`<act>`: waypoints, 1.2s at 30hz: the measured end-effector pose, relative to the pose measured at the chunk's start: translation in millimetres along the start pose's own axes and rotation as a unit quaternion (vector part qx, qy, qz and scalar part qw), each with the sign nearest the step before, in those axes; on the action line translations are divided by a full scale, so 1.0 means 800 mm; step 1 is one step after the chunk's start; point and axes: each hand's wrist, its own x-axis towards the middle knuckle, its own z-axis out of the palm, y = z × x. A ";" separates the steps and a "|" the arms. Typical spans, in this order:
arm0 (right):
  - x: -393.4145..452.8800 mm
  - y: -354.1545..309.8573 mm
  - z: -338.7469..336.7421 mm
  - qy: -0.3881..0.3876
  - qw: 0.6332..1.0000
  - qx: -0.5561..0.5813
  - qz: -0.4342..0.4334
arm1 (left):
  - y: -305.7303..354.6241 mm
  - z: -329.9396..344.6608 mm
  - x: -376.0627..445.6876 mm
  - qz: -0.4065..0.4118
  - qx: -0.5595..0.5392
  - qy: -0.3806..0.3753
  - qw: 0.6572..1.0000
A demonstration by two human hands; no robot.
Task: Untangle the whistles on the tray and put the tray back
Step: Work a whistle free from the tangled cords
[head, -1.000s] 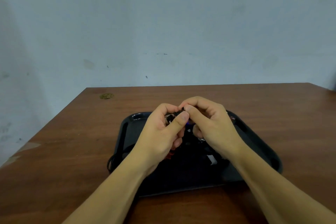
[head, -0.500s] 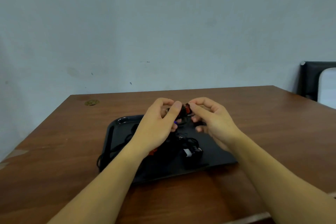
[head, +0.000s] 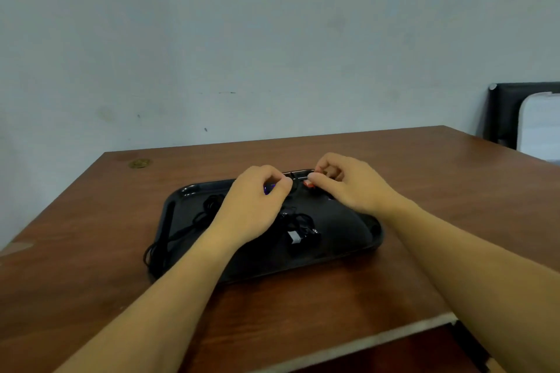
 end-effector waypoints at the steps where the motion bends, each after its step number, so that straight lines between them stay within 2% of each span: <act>1: 0.002 0.002 0.004 -0.024 0.998 -0.057 -0.019 | -0.002 0.000 -0.002 0.020 0.031 -0.021 0.999; 4: 0.006 0.007 0.011 -0.067 0.985 -0.157 -0.032 | -0.003 0.001 -0.003 0.068 0.099 -0.097 0.988; 8: 0.006 0.023 0.025 -0.077 0.976 -0.206 0.003 | -0.001 0.008 -0.010 0.045 0.229 -0.183 0.955; 11: 0.003 0.029 0.028 -0.060 0.977 -0.204 0.018 | -0.003 0.017 -0.016 0.070 0.282 -0.179 0.940; 13: 0.002 0.028 0.029 -0.056 0.976 -0.210 0.015 | -0.007 0.018 -0.017 0.075 0.275 -0.165 0.944; 15: -0.001 0.024 0.029 -0.022 0.984 -0.175 -0.019 | -0.006 0.014 -0.015 0.056 0.218 -0.148 0.963; 18: -0.003 -0.003 0.022 0.002 0.996 0.057 -0.064 | 0.000 0.000 -0.008 0.023 0.131 -0.095 0.987; 20: -0.005 -0.032 0.014 -0.030 0.983 0.176 -0.047 | 0.009 -0.012 -0.004 0.008 0.078 -0.049 0.996; 23: -0.010 -0.066 0.011 -0.058 0.953 0.293 -0.050 | 0.026 -0.033 -0.006 -0.050 -0.096 -0.013 0.994; 28: -0.007 -0.097 0.013 -0.052 0.908 0.412 -0.043 | 0.039 -0.064 -0.015 -0.131 -0.347 -0.017 0.929; 33: -0.009 -0.119 0.022 -0.001 0.919 0.388 -0.069 | 0.042 -0.092 -0.020 -0.186 -0.453 0.034 0.871; 36: -0.012 -0.131 0.033 0.018 0.929 0.359 -0.089 | 0.043 -0.100 -0.024 -0.205 -0.524 0.046 0.825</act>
